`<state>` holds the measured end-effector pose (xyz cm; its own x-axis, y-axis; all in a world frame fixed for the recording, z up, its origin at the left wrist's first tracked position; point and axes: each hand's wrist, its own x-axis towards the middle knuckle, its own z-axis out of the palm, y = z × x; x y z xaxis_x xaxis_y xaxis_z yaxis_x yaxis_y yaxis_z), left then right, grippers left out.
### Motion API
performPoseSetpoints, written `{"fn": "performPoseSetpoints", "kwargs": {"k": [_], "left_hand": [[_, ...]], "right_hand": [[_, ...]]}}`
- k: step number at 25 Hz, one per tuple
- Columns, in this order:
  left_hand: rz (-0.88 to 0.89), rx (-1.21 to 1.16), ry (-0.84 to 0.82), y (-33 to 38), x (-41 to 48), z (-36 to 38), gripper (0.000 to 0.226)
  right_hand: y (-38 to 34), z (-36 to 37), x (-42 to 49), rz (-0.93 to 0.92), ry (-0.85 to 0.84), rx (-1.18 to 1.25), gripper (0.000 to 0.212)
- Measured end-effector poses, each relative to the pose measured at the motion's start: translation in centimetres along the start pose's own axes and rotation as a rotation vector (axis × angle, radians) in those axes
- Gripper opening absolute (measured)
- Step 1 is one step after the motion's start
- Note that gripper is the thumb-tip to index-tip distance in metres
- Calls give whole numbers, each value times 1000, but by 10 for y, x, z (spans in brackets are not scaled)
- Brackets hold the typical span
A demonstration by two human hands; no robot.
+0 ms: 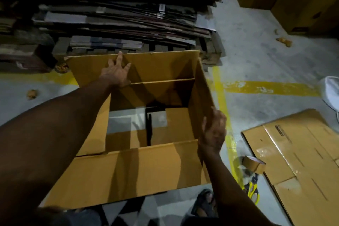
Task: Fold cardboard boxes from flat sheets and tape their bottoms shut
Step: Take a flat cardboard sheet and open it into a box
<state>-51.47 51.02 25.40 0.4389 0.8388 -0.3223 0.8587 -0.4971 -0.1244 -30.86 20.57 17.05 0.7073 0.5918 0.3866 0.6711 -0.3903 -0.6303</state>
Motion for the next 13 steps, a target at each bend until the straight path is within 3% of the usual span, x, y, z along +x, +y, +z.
{"fn": "performPoseSetpoints", "kwargs": {"k": [2,5,7,10,11,13], "left_hand": [[-13,13,-1,3,2,-1,85],[-10,24,61,2,0,-2,84],[5,18,119,2,-6,-3,84],[24,-10,149,5,-17,3,85],[32,-12,142,6,-21,4,85],[45,-22,118,4,-27,7,85]], "right_hand": [[1,4,-15,-189,-155,-67,42],[5,11,-36,-309,-324,-124,50],[8,16,-42,-259,-469,-182,55],[16,16,-44,-189,-849,-412,61],[17,13,-44,-178,-865,-434,61],[15,3,-43,-17,-663,-469,56]]}}
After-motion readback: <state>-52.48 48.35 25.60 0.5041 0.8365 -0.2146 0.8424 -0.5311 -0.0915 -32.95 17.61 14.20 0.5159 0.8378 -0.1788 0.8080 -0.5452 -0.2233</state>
